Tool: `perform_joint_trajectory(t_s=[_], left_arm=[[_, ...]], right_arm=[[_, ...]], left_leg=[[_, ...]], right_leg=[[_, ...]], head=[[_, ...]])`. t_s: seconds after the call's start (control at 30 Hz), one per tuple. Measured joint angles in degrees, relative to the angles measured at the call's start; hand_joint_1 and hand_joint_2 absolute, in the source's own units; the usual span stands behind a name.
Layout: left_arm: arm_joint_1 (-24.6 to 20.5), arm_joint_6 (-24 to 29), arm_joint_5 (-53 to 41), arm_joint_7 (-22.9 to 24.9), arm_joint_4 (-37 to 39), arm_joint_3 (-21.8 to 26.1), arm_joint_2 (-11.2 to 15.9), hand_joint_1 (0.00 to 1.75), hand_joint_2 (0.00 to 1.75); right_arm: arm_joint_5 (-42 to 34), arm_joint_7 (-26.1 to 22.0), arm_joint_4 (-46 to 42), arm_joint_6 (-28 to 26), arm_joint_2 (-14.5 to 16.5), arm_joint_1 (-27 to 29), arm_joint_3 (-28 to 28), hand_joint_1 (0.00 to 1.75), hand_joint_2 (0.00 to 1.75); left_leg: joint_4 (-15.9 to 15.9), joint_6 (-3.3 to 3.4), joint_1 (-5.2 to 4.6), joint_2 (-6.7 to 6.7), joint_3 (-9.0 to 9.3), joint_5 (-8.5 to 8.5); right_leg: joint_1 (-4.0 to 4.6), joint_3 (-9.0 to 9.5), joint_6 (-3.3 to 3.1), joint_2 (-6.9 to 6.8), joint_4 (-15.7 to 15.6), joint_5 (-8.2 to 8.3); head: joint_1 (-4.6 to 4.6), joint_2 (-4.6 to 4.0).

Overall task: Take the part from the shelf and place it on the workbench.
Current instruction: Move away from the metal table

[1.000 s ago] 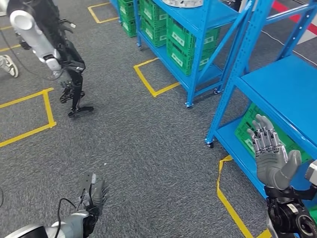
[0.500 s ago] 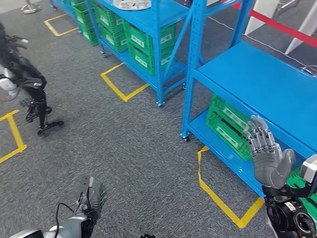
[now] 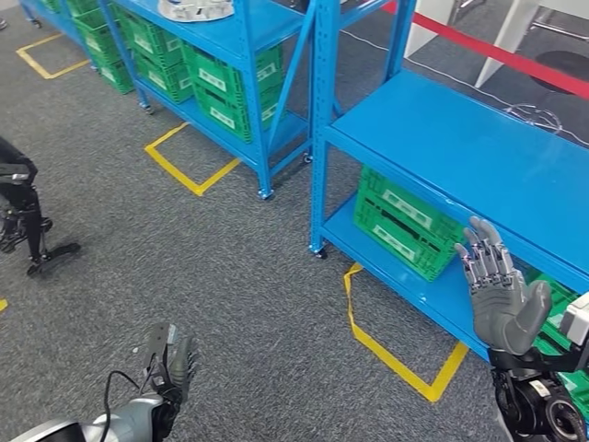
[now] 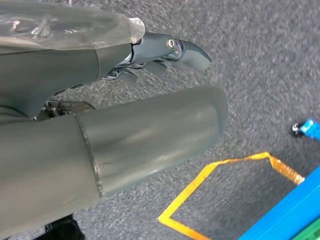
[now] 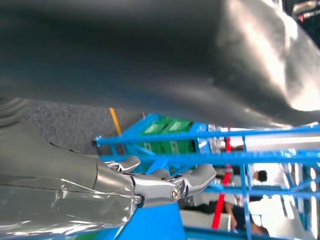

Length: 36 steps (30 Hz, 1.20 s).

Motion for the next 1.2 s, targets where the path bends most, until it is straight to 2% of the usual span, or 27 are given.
perform_joint_trajectory(t_s=[0.07, 0.1, 0.13, 0.17, 0.23, 0.3, 0.37, 0.4, 0.43, 0.47, 0.5, 0.53, 0.6, 0.63, 0.67, 0.73, 0.77, 0.8, 0.87, 0.9, 0.93, 0.97, 1.0, 1.03, 1.1, 1.17, 1.2], left_arm=[[0.0, 0.0, 0.0, 0.0, 0.0, 0.0, 0.0, 0.00, 0.00], [0.0, 0.0, 0.0, 0.0, 0.0, 0.0, 0.1, 0.00, 0.00], [0.0, 0.0, 0.0, 0.0, 0.0, 0.0, 0.1, 0.00, 0.00], [0.0, 0.0, 0.1, 0.0, 0.0, 0.0, 0.2, 0.00, 0.00], [-0.1, 0.0, 0.2, 0.0, 0.0, 0.0, 0.2, 0.00, 0.00], [-0.2, 0.0, 0.3, 0.0, 0.0, 0.0, 0.3, 0.00, 0.00], [-0.1, 0.0, 0.4, 0.0, 0.0, 0.1, 0.4, 0.00, 0.00], [0.1, 0.0, 0.4, 0.0, 0.0, 0.1, 0.4, 0.00, 0.00], [0.3, 0.0, 0.5, 0.0, 0.0, 0.1, 0.5, 0.00, 0.00], [0.4, 0.0, 0.5, 0.0, 0.0, 0.1, 0.6, 0.00, 0.00], [0.5, 0.0, 0.5, 0.0, 0.0, 0.1, 0.6, 0.00, 0.00], [0.5, 0.0, 0.4, 0.0, 0.0, 0.2, 0.6, 0.00, 0.00], [0.4, 0.0, 0.3, 0.0, 0.0, 0.2, 0.7, 0.00, 0.00], [0.3, 0.0, 0.3, 0.0, 0.0, 0.2, 0.8, 0.00, 0.00], [0.3, 0.0, 0.2, 0.0, 0.0, 0.2, 0.9, 0.00, 0.00], [0.2, 0.1, 0.2, 0.0, 0.0, 0.2, 0.8, 0.00, 0.00], [0.1, 0.1, 0.2, 0.0, 0.0, 0.2, 0.7, 0.00, 0.00], [0.0, 0.1, 0.2, 0.0, 0.0, 0.2, 0.6, 0.00, 0.00], [0.1, 0.1, 0.1, 0.0, 0.0, 0.2, 0.5, 0.00, 0.00], [0.1, 0.1, 0.1, 0.0, 0.0, 0.2, 0.5, 0.00, 0.00], [0.2, 0.1, 0.1, 0.0, 0.0, 0.2, 0.5, 0.00, 0.00], [0.3, 0.1, 0.1, 0.0, 0.0, 0.2, 0.5, 0.00, 0.00], [0.3, 0.1, 0.0, 0.0, 0.0, 0.2, 0.4, 0.00, 0.00], [0.3, 0.1, 0.0, 0.0, 0.0, 0.2, 0.3, 0.00, 0.00], [0.3, 0.1, -0.1, 0.0, 0.0, 0.2, 0.2, 0.00, 0.00], [0.2, 0.1, -0.3, 0.1, 0.0, 0.2, 0.2, 0.00, 0.00], [0.2, 0.1, -0.3, 0.1, 0.0, 0.2, 0.2, 0.00, 0.00]], right_arm=[[0.0, 0.0, 0.0, 0.0, 0.0, 0.0, 0.0, 0.00, 0.00], [0.0, 0.0, 0.0, 0.0, 0.0, -0.1, 0.0, 0.00, 0.00], [0.1, 0.0, 0.0, 0.0, 0.0, -0.1, 0.0, 0.00, 0.00], [0.1, 0.0, 0.0, 0.0, 0.1, -0.2, 0.0, 0.00, 0.00], [0.4, 0.1, 0.0, 0.1, 0.2, -0.2, 0.0, 0.00, 0.00], [0.6, 0.1, 0.0, 0.1, 0.4, -0.6, 0.1, 0.00, 0.00], [0.9, 0.0, 0.1, 0.1, 0.7, -0.9, 0.1, 0.00, 0.00], [1.0, 0.0, 0.2, 0.1, 0.8, -1.0, 0.1, 0.00, 0.00], [1.1, 0.0, 0.3, 0.1, 1.0, -1.0, 0.2, 0.00, 0.00], [1.2, 0.0, 0.4, 0.1, 1.0, -1.0, 0.2, 0.00, 0.00], [1.3, 0.0, 0.5, 0.1, 1.1, -1.0, 0.2, 0.00, 0.00], [1.3, 0.0, 0.5, 0.1, 1.1, -1.0, 0.3, 0.00, 0.00], [1.4, 0.0, 0.5, 0.1, 1.2, -1.0, 0.2, 0.00, 0.00], [1.5, 0.0, 0.5, 0.2, 1.2, -1.0, 0.2, 0.00, 0.00], [1.5, 0.0, 0.5, 0.2, 1.2, -0.9, 0.2, 0.00, 0.00], [1.5, 0.0, 0.5, 0.4, 1.2, -0.7, 0.1, 0.00, 0.00], [1.5, 0.0, 0.5, 0.5, 1.2, -0.6, 0.0, 0.00, 0.00], [1.5, -0.1, 0.5, 0.6, 1.2, -0.5, 0.0, 0.00, 0.00], [1.5, -0.2, 0.5, 0.7, 1.2, -0.4, -0.1, 0.00, 0.00], [1.5, -0.2, 0.6, 0.7, 1.3, -0.3, -0.1, 0.00, 0.00], [1.5, -0.2, 0.6, 0.8, 1.3, -0.2, -0.1, 0.00, 0.00], [1.5, -0.2, 0.7, 0.7, 1.3, -0.1, -0.1, 0.00, 0.00], [1.5, -0.2, 0.8, 0.7, 1.3, -0.1, -0.2, 0.00, 0.00], [1.5, -0.3, 0.8, 0.7, 1.3, -0.1, -0.2, 0.00, 0.00], [1.5, -0.3, 0.8, 0.6, 1.3, -0.1, -0.3, 0.00, 0.00], [1.5, -0.3, 0.8, 0.5, 1.3, -0.2, -0.4, 0.00, 0.00], [1.6, -0.3, 0.8, 0.5, 1.3, -0.1, -0.4, 0.00, 0.00]], left_leg=[[0.2, -0.55, -0.02, 1.18, 0.43, -0.48], [0.4, -0.88, -0.14, 1.68, 0.57, -0.72], [0.5, -1.19, -0.32, 2.19, 0.66, -0.91], [0.6, -1.44, -0.46, 2.74, 0.70, -1.00], [0.8, -1.96, -0.32, 3.63, 0.87, -1.29], [3.3, -2.45, 0.03, 1.74, -0.01, -3.15], [10.6, -2.60, 0.19, -1.37, -3.54, -6.86], [14.9, -2.56, 0.18, -2.13, -5.83, -8.46], [18.1, -2.46, 0.13, -2.52, -7.66, -9.17], [19.1, -2.29, 0.07, -2.70, -8.54, -8.72], [17.7, -2.03, 0.01, -2.89, -8.26, -7.18], [14.0, -1.70, -0.05, -3.46, -6.82, -4.86], [5.6, -1.11, -0.07, -5.80, -3.16, -1.08], [2.9, -0.95, -0.10, -6.62, -1.94, -0.19], [1.7, -0.85, -0.17, -6.91, -1.43, -0.04], [1.3, -0.52, -0.23, -5.69, -1.23, 0.06], [1.0, -0.23, -0.15, -5.04, -1.08, 0.19], [0.7, 0.07, -0.05, -4.38, -0.94, 0.32], [0.4, 0.48, -0.06, -3.05, -0.72, 0.38], [0.4, 0.58, -0.12, -2.38, -0.70, 0.32], [0.4, 0.60, -0.16, -1.69, -0.67, 0.26], [0.5, 0.57, -0.15, -1.01, -0.63, 0.17], [0.5, 0.48, -0.11, -0.36, -0.53, 0.06], [0.5, 0.32, -0.06, 0.26, -0.36, -0.09], [0.7, -0.22, -0.17, 1.39, 0.04, -0.51], [0.8, -0.80, -0.51, 2.39, 0.23, -0.79], [0.9, -1.03, -0.65, 3.00, 0.27, -0.83]], right_leg=[[-0.06, 4.53, 0.27, -2.18, -8.5, 3.67], [0.06, 6.39, 0.05, -3.28, -11.9, 4.68], [0.27, 7.45, -0.27, -4.03, -13.9, 5.06], [0.54, 7.71, -0.70, -4.11, -14.5, 4.86], [0.64, 7.65, -1.67, -2.67, -14.6, 5.04], [0.55, 7.74, -2.49, -1.37, -14.8, 5.26], [0.53, 7.71, -3.08, -0.10, -14.9, 5.41], [0.61, 7.66, -3.27, 0.66, -14.9, 5.45], [0.70, 7.64, -3.37, 1.49, -14.9, 5.47], [0.79, 7.64, -3.42, 2.33, -14.9, 5.50], [0.86, 7.67, -3.43, 3.16, -14.9, 5.52], [0.89, 7.72, -3.42, 3.93, -14.9, 5.55], [0.96, 7.69, -3.27, 5.34, -14.8, 5.59], [0.97, 7.59, -3.08, 6.01, -14.8, 5.64], [0.94, 7.43, -2.82, 6.61, -14.8, 5.70], [0.84, 7.00, -2.17, 7.66, -14.9, 5.83], [0.91, 6.62, -1.88, 7.06, -14.5, 5.51], [1.01, 5.89, -1.62, 5.79, -13.2, 4.60], [1.04, 3.04, -1.22, 2.24, -6.8, 1.14], [0.88, 1.16, -1.03, 1.23, -2.6, -0.68], [0.69, -0.35, -0.86, 0.72, 0.7, -1.78], [0.51, -1.06, -0.70, 0.43, 2.3, -1.88], [0.33, -0.50, -0.57, 0.18, 1.3, -0.80], [0.17, 1.13, -0.47, -0.28, -1.9, 1.06], [0.33, 5.49, -0.42, -2.72, -10.3, 4.14], [0.74, 7.62, -0.98, -4.32, -14.4, 4.74], [0.98, 7.74, -1.40, -4.03, -14.5, 4.66]], head=[[0.08, 0.00], [0.15, 0.00], [0.10, 0.00], [0.03, 0.00], [-0.22, 0.00], [-0.37, 0.00], [-0.72, 0.00], [-0.88, 0.00], [-1.00, 0.00], [-1.08, 0.00], [-1.13, 0.00], [-1.15, 0.00], [-1.14, 0.00], [-1.11, 0.00], [-1.09, 0.00], [-1.03, 0.00], [-0.96, 0.00], [-0.72, 0.00], [-0.22, 0.00], [-0.02, 0.00], [0.03, 0.00], [0.06, 0.00], [0.09, 0.00], [0.10, 0.00], [0.20, 0.00], [0.13, 0.00], [0.03, 0.00]])
